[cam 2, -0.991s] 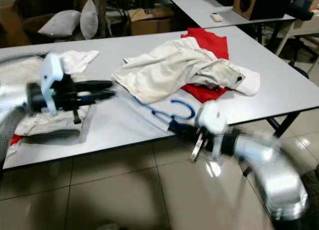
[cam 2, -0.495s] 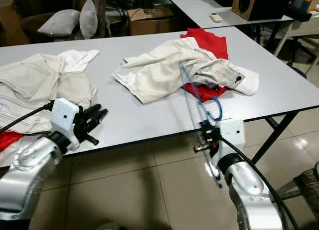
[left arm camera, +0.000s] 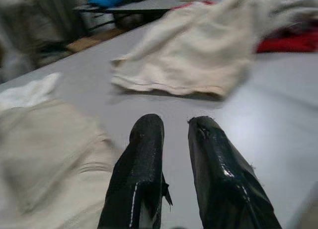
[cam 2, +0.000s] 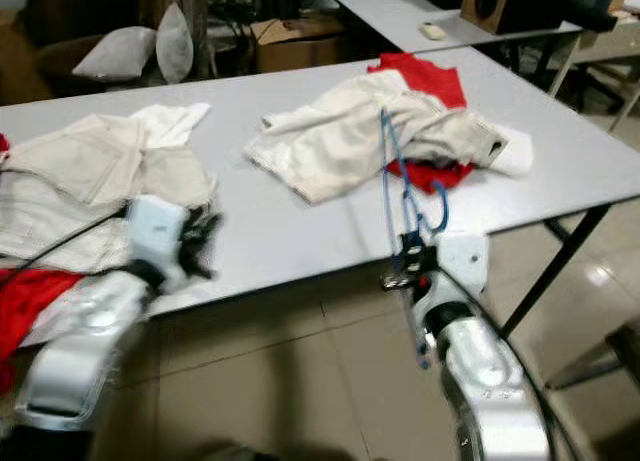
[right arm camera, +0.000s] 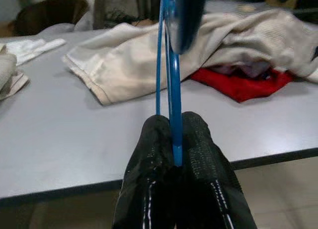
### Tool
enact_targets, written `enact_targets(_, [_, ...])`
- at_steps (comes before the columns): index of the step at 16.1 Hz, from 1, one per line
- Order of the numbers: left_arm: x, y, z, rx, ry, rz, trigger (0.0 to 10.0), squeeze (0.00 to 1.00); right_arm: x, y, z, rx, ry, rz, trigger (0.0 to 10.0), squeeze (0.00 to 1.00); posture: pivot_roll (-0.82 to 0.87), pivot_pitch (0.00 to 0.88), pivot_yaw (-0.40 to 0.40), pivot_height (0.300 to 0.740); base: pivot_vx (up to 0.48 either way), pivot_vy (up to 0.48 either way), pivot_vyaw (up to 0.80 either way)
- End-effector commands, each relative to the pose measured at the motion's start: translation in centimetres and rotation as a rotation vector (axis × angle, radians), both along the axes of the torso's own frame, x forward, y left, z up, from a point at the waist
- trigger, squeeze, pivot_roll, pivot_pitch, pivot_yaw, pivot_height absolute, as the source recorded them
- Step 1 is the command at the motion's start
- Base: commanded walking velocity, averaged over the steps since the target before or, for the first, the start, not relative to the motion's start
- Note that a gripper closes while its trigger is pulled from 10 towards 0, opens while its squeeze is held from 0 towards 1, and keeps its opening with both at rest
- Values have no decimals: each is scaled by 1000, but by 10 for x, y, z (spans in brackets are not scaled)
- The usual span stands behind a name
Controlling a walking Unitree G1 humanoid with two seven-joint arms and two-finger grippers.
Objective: Hang hanger
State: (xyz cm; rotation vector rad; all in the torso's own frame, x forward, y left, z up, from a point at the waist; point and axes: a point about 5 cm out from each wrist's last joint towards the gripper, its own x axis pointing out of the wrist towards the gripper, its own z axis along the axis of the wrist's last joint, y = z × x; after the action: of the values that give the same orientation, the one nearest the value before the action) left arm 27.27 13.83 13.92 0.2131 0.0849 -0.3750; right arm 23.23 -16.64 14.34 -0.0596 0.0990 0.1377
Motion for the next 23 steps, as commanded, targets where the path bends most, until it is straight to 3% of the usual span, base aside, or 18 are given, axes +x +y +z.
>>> enact_targets(1, [2,7,6,38,-28,21,10000,0,0,5,-1,26,6,16,10000,0,-11,21,51,740,0,398,0])
enact_targets(4, [4,23,6,55,-33,121,10000,0,2,13,-3,45,5,51,10000,0,-3,0,35,740,0,398,0])
enact_targets(8, [9,17,13,46,-55,97,10000,0,6,9,-3,35,-8,47,10000,0,9,0,43,740,0,398,0])
enact_targets(10, [9,26,9,58,-49,145,10000,0,4,14,-3,63,-8,54,10000,0,5,0,38,740,0,398,0])
enact_targets(13, [14,23,15,46,-67,150,10000,0,8,20,1,51,-28,87,10000,0,11,0,46,740,0,396,0])
enact_targets(14, [14,19,16,45,-67,122,10000,0,8,18,2,55,-31,83,10000,0,14,0,44,740,0,398,0])
enact_targets(16, [10,26,10,58,-54,149,10000,0,5,16,-4,56,-16,59,10000,0,2,0,38,740,0,398,0])
enact_targets(18, [15,25,14,12,-73,170,10000,0,7,18,1,52,-35,78,10000,0,-3,0,38,740,0,0,0])
enact_targets(19, [20,18,23,43,-115,165,10000,0,12,15,6,-7,-55,70,10000,0,1,0,50,740,0,-480,0])
enact_targets(22, [20,14,21,65,-110,147,10000,0,13,4,6,12,-61,5,10000,0,-3,0,45,740,0,-480,800])
enact_targets(23, [20,19,20,65,-117,190,10000,0,12,3,6,15,-64,2,10000,0,-3,0,45,740,0,-480,800])
